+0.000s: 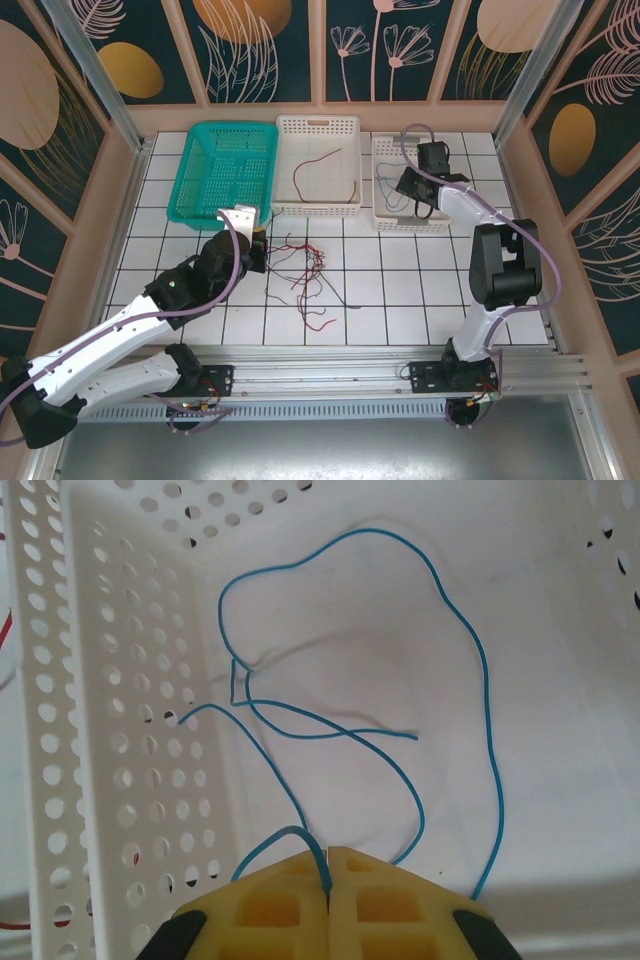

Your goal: Untangle the cables

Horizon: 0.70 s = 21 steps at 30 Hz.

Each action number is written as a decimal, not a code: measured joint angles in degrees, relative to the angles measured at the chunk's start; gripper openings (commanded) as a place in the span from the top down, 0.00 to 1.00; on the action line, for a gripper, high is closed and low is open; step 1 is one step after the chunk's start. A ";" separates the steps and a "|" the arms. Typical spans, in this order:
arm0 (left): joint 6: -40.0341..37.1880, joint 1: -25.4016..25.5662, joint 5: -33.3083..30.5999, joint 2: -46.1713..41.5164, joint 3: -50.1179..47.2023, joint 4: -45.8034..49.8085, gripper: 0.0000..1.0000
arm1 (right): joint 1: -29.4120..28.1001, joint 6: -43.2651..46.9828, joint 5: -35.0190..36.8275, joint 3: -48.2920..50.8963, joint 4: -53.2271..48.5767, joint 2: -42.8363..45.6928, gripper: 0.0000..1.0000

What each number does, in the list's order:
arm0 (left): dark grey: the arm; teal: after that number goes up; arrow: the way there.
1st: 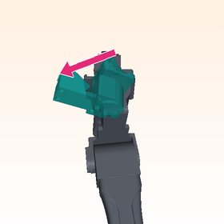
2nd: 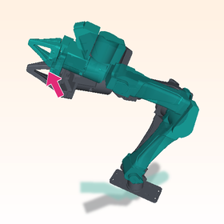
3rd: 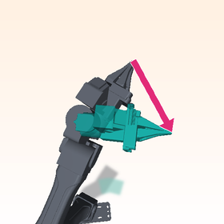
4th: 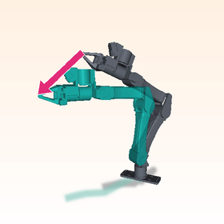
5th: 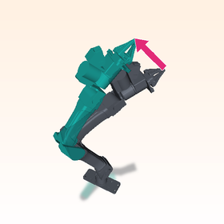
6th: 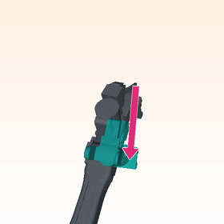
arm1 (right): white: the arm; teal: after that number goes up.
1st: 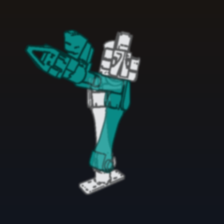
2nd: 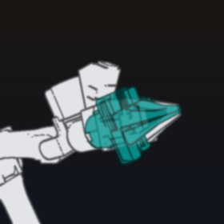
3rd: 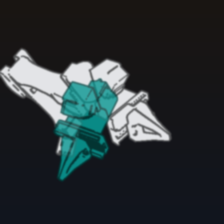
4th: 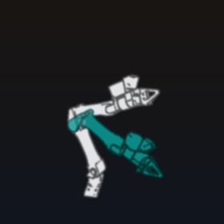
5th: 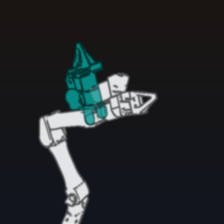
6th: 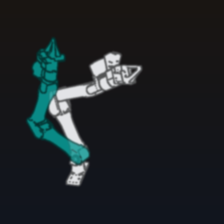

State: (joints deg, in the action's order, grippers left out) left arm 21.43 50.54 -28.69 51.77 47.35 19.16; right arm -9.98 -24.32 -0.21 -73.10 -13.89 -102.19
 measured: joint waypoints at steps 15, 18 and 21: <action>-0.02 0.02 0.68 0.00 -0.02 -0.09 1.00 | 0.00 0.04 2.10 -3.39 -2.12 -0.52 0.67; 0.00 0.02 1.14 0.11 0.00 -0.09 1.00 | 0.00 0.35 2.29 -3.41 -2.73 -0.50 0.61; -0.02 0.02 1.36 0.48 0.00 -0.11 1.00 | 0.00 0.42 2.36 -3.48 -3.19 -0.44 0.60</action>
State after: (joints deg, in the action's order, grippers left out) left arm 21.41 50.57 -27.33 52.25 47.35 19.05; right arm -9.98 -23.90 2.15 -76.58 -17.08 -102.63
